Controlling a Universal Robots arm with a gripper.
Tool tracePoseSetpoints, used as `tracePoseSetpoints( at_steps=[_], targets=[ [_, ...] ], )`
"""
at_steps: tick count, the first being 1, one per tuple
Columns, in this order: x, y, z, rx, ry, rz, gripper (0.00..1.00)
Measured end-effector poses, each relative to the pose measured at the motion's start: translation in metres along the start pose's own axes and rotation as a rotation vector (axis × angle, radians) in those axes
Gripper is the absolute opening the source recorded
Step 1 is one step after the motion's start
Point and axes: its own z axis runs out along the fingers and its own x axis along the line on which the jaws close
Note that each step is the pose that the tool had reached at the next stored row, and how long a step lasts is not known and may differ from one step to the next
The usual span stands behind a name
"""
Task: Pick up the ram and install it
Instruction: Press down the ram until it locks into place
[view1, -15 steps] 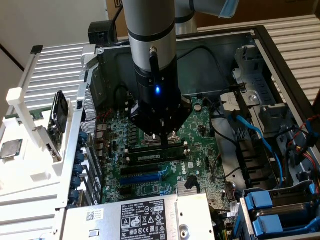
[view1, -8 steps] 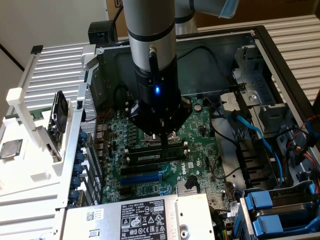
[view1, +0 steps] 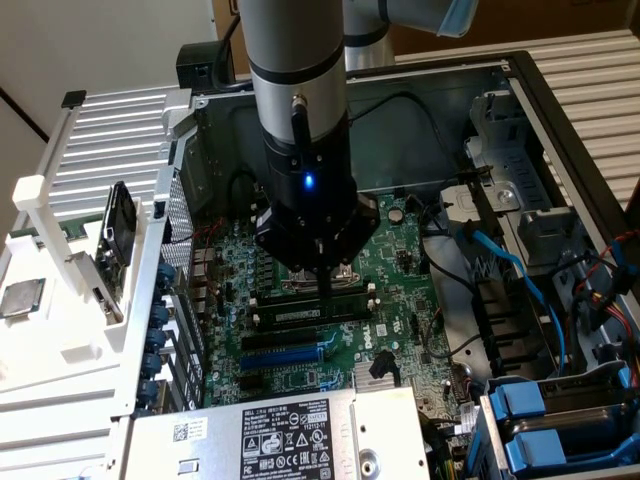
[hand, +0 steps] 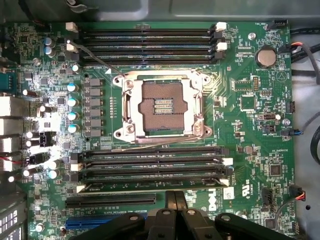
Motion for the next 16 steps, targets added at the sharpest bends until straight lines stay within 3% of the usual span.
tracePoseSetpoints(
  at_steps=[16],
  targets=[
    [0.0041,-0.0003,-0.0002,-0.0011,0.0001,0.000,0.11]
  ],
)
